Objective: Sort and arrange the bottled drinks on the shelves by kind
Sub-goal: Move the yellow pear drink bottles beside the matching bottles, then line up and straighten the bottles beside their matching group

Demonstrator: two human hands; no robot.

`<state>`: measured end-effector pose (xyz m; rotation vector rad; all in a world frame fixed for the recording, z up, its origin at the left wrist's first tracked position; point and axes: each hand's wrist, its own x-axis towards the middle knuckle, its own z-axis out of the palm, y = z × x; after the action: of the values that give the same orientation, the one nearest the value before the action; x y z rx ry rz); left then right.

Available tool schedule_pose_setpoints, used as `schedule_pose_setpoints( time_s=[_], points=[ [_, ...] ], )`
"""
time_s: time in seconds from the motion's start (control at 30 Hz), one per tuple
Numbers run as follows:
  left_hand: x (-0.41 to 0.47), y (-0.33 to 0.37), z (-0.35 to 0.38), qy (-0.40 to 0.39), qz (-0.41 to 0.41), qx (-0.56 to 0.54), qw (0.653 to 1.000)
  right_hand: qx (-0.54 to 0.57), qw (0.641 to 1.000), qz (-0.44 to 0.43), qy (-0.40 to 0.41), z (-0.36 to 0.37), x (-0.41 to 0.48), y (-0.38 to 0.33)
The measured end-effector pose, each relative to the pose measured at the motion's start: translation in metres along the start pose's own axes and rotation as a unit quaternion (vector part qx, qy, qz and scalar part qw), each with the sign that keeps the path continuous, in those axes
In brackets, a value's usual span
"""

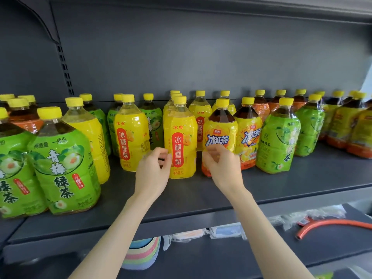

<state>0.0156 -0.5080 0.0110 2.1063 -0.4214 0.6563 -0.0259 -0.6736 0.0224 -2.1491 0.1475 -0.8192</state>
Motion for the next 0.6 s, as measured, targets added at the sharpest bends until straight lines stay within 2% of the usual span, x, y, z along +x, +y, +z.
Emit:
schedule_pose_setpoints(
  time_s=[0.2, 0.33, 0.47, 0.6],
  points=[
    [-0.006, 0.041, 0.030, 0.015, 0.073, -0.032, 0.997, 0.001, 0.996, -0.017, 0.088, -0.056, 0.018, 0.029],
    [0.009, 0.073, 0.059, 0.020, 0.098, -0.054, 0.993, -0.032, 0.992, -0.050, 0.111, -0.082, 0.046, 0.045],
    [0.024, 0.096, 0.079, 0.036, 0.070, -0.050, 0.996, -0.024, 0.994, -0.090, 0.061, -0.096, 0.072, 0.053],
    [0.040, 0.110, 0.100, 0.027, 0.022, -0.043, 0.998, 0.041, 0.996, -0.068, -0.049, -0.100, 0.098, 0.057]
  ],
)
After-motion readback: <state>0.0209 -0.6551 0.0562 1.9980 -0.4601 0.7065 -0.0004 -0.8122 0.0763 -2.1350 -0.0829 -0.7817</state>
